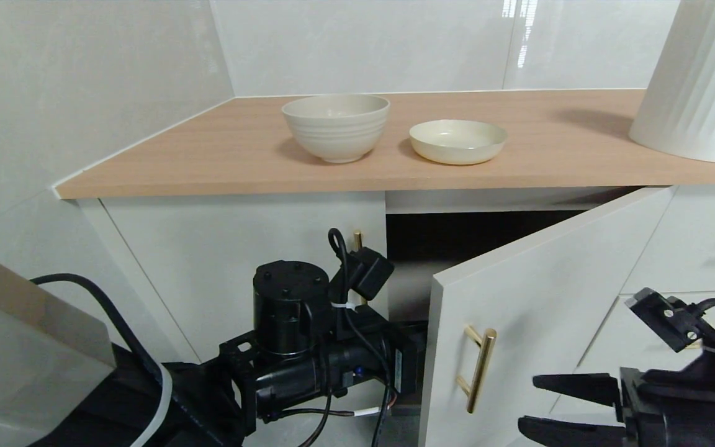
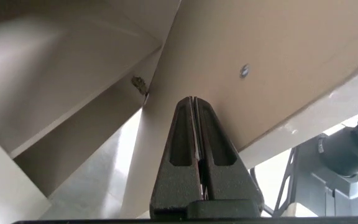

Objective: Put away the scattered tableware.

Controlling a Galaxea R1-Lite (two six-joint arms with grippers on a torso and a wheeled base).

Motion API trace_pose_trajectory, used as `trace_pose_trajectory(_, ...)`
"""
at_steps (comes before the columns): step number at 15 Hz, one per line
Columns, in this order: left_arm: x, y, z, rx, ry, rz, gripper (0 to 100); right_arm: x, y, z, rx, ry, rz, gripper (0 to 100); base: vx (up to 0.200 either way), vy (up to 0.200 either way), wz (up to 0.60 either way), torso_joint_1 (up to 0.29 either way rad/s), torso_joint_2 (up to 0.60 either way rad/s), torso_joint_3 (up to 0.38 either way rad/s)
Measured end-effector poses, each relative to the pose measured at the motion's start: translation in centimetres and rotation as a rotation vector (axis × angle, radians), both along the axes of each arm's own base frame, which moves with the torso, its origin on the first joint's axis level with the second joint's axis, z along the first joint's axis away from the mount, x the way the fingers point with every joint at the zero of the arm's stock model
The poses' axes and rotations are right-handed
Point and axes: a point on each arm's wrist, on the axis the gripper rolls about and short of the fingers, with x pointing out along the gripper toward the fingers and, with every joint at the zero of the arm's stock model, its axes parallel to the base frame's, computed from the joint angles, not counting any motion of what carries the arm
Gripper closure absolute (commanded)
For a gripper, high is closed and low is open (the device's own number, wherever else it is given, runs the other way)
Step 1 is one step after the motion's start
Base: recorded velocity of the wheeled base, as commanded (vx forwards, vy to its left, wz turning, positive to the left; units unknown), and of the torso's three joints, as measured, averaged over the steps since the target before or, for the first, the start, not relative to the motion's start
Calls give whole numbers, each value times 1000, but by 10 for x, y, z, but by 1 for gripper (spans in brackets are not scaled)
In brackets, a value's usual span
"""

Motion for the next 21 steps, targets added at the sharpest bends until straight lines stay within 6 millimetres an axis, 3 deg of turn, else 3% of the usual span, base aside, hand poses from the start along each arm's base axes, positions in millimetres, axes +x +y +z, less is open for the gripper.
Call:
trace_pose_trajectory(3,-1,0,3,-15,12,3,100,-18,-17,44,-45,-67,-90,0,0,0,0,0,0,0)
trace_pose_trajectory(6,-4,-1,4,-24,22,-4,100,-31,-26,64,-10,-148,-79,0,0,0,0,0,0,0)
trace_pose_trajectory(12,-4,-4,5,-30,18,-13,100,-36,-28,69,5,-175,-78,0,0,0,0,0,0,0)
trace_pose_trajectory(18,1,-10,5,-38,15,-15,100,-37,-29,69,6,-177,-77,0,-200,0,0,2,2,4)
trace_pose_trajectory(21,5,-13,3,-36,18,-12,100,-37,-28,69,4,-175,-77,0,0,0,0,0,0,0)
